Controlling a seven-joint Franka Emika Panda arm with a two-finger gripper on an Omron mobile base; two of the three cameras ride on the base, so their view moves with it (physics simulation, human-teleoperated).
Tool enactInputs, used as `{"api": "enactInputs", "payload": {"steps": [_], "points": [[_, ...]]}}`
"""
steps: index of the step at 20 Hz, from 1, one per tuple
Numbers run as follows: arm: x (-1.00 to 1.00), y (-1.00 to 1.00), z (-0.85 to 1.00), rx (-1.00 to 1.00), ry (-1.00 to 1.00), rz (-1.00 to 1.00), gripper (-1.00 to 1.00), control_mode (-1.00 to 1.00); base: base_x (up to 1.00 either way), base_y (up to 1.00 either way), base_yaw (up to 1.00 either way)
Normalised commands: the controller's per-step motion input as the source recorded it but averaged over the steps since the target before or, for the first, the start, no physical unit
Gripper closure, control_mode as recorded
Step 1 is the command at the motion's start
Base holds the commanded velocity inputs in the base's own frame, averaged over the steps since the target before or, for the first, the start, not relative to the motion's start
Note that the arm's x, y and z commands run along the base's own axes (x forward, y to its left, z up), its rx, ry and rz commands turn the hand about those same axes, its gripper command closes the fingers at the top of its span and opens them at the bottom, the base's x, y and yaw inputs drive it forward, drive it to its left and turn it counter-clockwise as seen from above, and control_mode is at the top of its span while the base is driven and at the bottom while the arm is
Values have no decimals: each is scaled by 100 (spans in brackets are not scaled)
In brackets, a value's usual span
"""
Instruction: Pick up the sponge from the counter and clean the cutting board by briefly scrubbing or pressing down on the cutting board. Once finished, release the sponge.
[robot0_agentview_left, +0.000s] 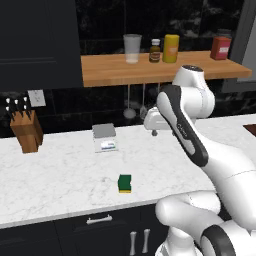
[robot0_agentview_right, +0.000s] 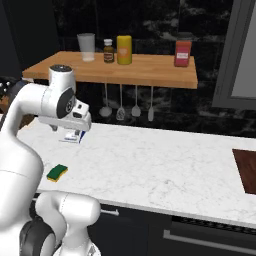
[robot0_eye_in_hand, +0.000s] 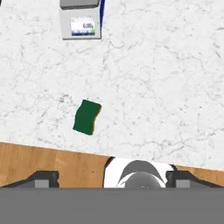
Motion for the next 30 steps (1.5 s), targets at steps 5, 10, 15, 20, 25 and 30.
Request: {"api": "enactInputs", "payload": {"steps": [5,10,15,20,25,30], "points": [[-38,77,-51,2,12,1,-100,-100,0,0,0],[3,61,-51,-4,28,0,-100,-100,0,0,0],[22,39,-60,-8,23,-3,-100,-100,0,0,0],[8,1,-41,-5,6,-9,-100,-100,0,0,0],[1,14,-37,-8,1,-12,-100,-100,0,0,0],[29,3,-41,-6,0,-13,-100,-100,0,0,0]]}}
